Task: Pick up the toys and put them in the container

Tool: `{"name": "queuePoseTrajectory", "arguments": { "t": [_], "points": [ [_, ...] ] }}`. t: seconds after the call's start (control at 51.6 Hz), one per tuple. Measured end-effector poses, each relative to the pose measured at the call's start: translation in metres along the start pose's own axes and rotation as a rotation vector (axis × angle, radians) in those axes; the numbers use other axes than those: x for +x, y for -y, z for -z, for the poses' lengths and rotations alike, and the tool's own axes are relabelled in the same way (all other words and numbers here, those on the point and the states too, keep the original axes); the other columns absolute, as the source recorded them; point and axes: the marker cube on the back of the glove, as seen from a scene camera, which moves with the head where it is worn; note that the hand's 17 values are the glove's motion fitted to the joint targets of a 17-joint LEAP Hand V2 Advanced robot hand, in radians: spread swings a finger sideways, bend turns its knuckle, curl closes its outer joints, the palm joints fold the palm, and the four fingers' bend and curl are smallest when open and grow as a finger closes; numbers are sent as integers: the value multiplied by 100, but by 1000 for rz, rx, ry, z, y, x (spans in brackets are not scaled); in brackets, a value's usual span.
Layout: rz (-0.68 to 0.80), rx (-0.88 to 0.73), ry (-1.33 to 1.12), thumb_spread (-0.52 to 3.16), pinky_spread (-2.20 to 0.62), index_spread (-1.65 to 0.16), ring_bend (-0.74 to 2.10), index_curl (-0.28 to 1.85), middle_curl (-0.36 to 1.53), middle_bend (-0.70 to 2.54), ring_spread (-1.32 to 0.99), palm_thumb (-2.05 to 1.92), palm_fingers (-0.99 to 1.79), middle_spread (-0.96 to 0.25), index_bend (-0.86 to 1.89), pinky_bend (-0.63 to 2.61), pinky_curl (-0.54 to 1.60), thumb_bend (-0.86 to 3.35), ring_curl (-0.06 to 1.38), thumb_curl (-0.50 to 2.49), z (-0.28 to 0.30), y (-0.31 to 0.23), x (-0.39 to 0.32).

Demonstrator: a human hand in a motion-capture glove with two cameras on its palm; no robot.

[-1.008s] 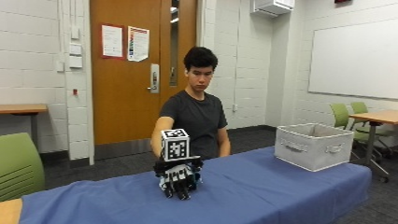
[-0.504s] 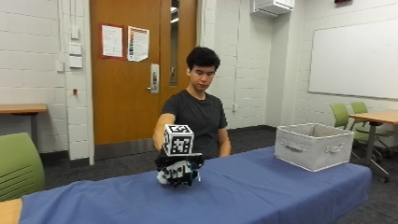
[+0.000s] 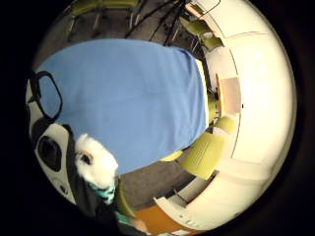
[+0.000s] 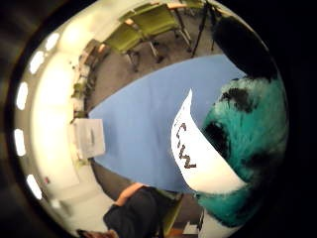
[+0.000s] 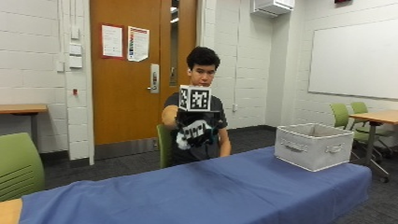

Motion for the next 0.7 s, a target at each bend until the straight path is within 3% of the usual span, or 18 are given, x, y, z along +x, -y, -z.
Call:
{"name": "queuePoseTrajectory", "arguments": {
  "t": [0.426, 0.64, 0.698],
  "points": [
    [139, 172, 51, 82, -47, -39, 138, 99, 71, 108, -36, 67, 112, -34, 12, 89, 42, 11, 52, 91, 149, -1, -143],
    [333, 288, 92, 82, -47, -40, 139, 103, 71, 109, -36, 67, 110, -34, 10, 90, 42, 10, 51, 96, 198, -17, -278],
    [495, 293, 136, 83, -47, -40, 140, 104, 71, 109, -35, 67, 109, -34, 10, 90, 42, 10, 51, 97, 209, -32, -328]
  ]
}}
